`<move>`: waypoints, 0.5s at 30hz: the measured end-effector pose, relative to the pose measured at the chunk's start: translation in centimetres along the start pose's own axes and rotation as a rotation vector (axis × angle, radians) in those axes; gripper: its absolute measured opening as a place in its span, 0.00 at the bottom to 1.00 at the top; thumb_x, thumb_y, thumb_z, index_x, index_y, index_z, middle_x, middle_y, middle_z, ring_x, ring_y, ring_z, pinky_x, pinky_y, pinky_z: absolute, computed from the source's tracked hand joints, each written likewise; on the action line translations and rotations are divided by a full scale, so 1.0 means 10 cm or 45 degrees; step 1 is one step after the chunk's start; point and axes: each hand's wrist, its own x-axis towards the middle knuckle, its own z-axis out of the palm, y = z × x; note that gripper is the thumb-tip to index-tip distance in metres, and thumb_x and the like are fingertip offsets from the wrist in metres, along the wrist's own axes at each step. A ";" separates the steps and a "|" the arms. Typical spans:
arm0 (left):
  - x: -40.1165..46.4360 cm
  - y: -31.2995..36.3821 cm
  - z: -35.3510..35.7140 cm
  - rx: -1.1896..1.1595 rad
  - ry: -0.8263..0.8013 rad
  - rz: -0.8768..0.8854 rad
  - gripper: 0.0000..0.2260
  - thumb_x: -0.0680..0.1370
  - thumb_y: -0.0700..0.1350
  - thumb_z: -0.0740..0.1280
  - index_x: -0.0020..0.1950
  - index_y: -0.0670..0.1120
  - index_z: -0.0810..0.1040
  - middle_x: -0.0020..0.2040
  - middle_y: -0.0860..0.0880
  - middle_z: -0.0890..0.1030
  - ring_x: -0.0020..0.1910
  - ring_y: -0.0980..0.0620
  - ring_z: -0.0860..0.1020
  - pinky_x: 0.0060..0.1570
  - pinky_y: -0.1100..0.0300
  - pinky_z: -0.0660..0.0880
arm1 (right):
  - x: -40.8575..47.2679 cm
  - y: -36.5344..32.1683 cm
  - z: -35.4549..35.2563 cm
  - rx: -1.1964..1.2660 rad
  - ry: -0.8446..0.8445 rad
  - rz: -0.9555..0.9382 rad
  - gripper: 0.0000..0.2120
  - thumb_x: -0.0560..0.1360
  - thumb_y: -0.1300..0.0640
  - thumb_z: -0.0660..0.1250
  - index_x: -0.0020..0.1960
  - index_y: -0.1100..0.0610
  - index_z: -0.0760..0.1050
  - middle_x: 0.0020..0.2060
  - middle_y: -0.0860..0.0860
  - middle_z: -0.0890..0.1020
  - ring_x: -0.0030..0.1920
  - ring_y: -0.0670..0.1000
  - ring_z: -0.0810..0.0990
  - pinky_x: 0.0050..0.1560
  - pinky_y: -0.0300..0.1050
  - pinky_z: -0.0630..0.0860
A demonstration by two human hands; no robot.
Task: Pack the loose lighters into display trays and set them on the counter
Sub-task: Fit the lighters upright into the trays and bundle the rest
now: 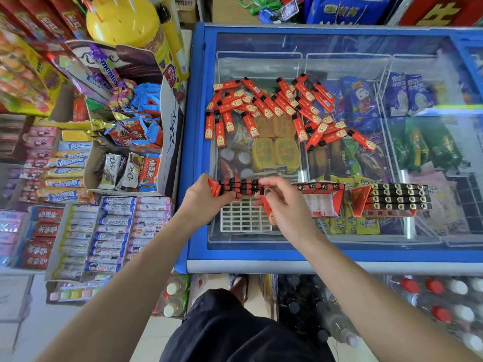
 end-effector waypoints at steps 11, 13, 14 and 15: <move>-0.02 0.00 -0.02 0.008 -0.015 -0.023 0.21 0.76 0.56 0.75 0.53 0.42 0.71 0.43 0.48 0.75 0.36 0.52 0.71 0.34 0.61 0.69 | 0.03 0.17 0.06 -0.871 0.047 -0.761 0.10 0.80 0.64 0.66 0.61 0.61 0.79 0.52 0.53 0.80 0.44 0.53 0.82 0.39 0.50 0.81; -0.03 0.01 -0.02 0.004 -0.023 -0.029 0.21 0.76 0.56 0.74 0.53 0.43 0.71 0.43 0.48 0.75 0.36 0.52 0.72 0.34 0.61 0.69 | 0.05 0.21 0.08 -0.923 0.051 -0.816 0.09 0.79 0.64 0.67 0.58 0.61 0.79 0.50 0.53 0.78 0.41 0.53 0.80 0.34 0.48 0.79; -0.03 0.01 -0.02 0.006 -0.024 -0.028 0.20 0.76 0.56 0.74 0.53 0.43 0.71 0.43 0.48 0.75 0.36 0.52 0.72 0.34 0.61 0.69 | 0.06 0.24 0.10 -0.965 0.057 -0.838 0.08 0.78 0.64 0.68 0.57 0.60 0.80 0.50 0.52 0.78 0.41 0.53 0.80 0.34 0.48 0.79; -0.03 0.01 -0.02 0.007 -0.023 -0.025 0.20 0.76 0.56 0.74 0.52 0.44 0.71 0.43 0.48 0.75 0.37 0.52 0.71 0.35 0.60 0.68 | 0.06 0.26 0.11 -1.012 0.062 -0.860 0.08 0.77 0.65 0.70 0.56 0.60 0.80 0.48 0.52 0.79 0.41 0.53 0.80 0.34 0.48 0.79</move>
